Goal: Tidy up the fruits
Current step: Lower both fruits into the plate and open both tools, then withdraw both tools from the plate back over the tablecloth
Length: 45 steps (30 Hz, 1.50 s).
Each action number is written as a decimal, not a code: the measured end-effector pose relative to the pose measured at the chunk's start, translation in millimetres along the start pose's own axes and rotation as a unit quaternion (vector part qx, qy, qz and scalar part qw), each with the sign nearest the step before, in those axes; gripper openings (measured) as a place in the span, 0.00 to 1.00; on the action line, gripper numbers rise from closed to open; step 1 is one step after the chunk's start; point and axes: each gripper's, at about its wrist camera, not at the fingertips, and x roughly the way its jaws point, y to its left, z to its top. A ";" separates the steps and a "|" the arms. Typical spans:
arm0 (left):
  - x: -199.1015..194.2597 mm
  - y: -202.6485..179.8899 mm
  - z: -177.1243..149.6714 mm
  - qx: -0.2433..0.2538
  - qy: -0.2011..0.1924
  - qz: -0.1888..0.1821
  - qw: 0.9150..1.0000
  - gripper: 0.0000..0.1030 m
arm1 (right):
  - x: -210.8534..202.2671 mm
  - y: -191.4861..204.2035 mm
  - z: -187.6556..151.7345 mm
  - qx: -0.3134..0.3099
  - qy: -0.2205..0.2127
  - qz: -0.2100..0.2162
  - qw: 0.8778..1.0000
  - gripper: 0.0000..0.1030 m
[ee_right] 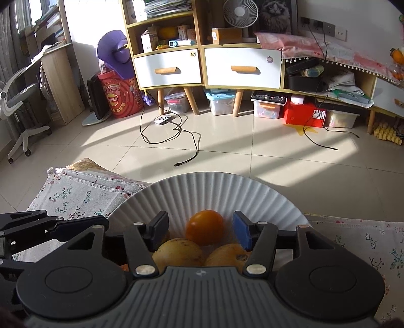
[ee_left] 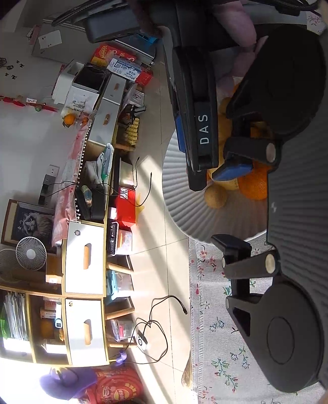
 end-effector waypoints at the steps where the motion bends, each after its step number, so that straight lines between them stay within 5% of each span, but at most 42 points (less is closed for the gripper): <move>1: -0.9 -0.4 0.4 0.000 0.000 0.000 1.000 0.48 | -2.3 0.5 -0.2 0.000 -0.003 -0.001 1.000 0.58; 11: -20.9 -6.8 -3.1 0.003 0.006 0.002 1.000 0.75 | -27.0 1.6 -4.1 -0.007 -0.014 -0.007 1.000 0.71; 20: -49.2 -16.9 -9.8 0.009 0.007 0.005 1.000 0.87 | -59.8 4.8 -14.0 -0.013 -0.021 -0.006 1.000 0.78; 45: -102.7 -24.3 -56.3 -0.010 0.044 0.019 0.999 0.95 | -121.1 16.4 -67.1 -0.005 -0.033 0.005 0.999 0.88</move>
